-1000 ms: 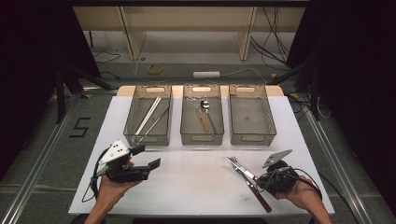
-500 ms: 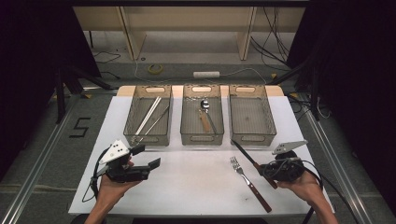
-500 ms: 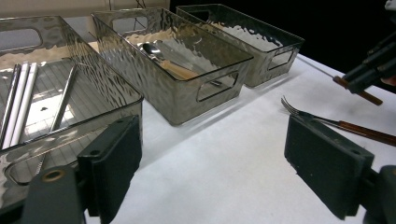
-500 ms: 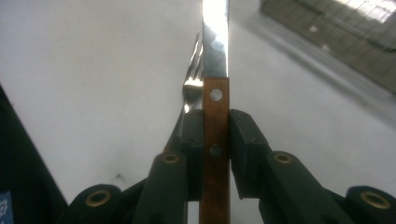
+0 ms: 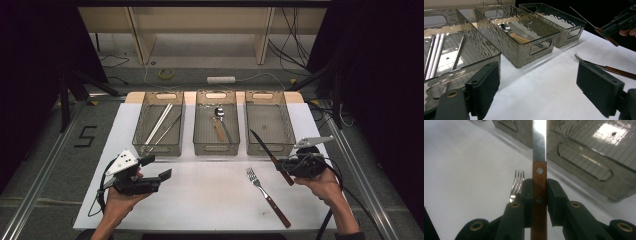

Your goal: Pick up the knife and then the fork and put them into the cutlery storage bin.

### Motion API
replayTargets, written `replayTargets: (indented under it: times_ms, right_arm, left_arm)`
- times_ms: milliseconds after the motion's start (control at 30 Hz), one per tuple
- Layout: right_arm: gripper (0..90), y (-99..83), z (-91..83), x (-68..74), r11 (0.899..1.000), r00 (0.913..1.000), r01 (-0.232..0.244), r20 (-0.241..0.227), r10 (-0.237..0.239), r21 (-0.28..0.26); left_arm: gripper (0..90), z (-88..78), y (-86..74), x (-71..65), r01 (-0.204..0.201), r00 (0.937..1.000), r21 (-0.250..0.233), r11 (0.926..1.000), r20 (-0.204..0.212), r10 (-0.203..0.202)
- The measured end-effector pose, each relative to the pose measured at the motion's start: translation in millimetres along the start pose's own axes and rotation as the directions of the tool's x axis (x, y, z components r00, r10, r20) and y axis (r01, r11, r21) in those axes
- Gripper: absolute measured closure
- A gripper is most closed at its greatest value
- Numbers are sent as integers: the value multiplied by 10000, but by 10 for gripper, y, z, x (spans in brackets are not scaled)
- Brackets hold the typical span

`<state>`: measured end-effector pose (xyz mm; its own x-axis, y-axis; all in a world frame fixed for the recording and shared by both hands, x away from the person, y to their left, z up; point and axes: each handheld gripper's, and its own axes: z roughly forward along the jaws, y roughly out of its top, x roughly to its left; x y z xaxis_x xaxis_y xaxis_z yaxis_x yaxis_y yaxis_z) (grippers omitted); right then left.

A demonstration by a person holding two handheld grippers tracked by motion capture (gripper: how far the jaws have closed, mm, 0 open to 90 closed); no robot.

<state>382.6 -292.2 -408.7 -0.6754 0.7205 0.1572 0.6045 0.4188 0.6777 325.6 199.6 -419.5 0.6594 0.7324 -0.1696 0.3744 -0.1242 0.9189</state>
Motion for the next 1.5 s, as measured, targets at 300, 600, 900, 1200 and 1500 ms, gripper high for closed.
replayTargets:
  times_ms: [300,600,900,1200,1500]
  right_arm:
    - [772,209,13,-69,9991,9998,-124,129,129,-408]
    - [772,444,61,-139,9978,9993,-231,278,249,-620]
    - [772,672,119,-207,9968,9975,-426,538,462,-674]
    - [772,867,211,-320,9945,9923,-821,879,876,-645]
    - [772,1032,300,-433,9900,9800,-1269,1466,1349,-622]
  left_arm:
    - [168,-5,4,-1,44,10000,-113,9999,43,-44]
    - [157,-8,6,3,42,10000,-135,9999,15,-42]
    - [157,-7,6,-1,31,10000,-156,9999,-4,-31]
    - [157,-3,5,-3,12,10000,-154,9999,-9,-12]
    - [157,-4,4,-3,5,10000,-147,9999,-10,-6]
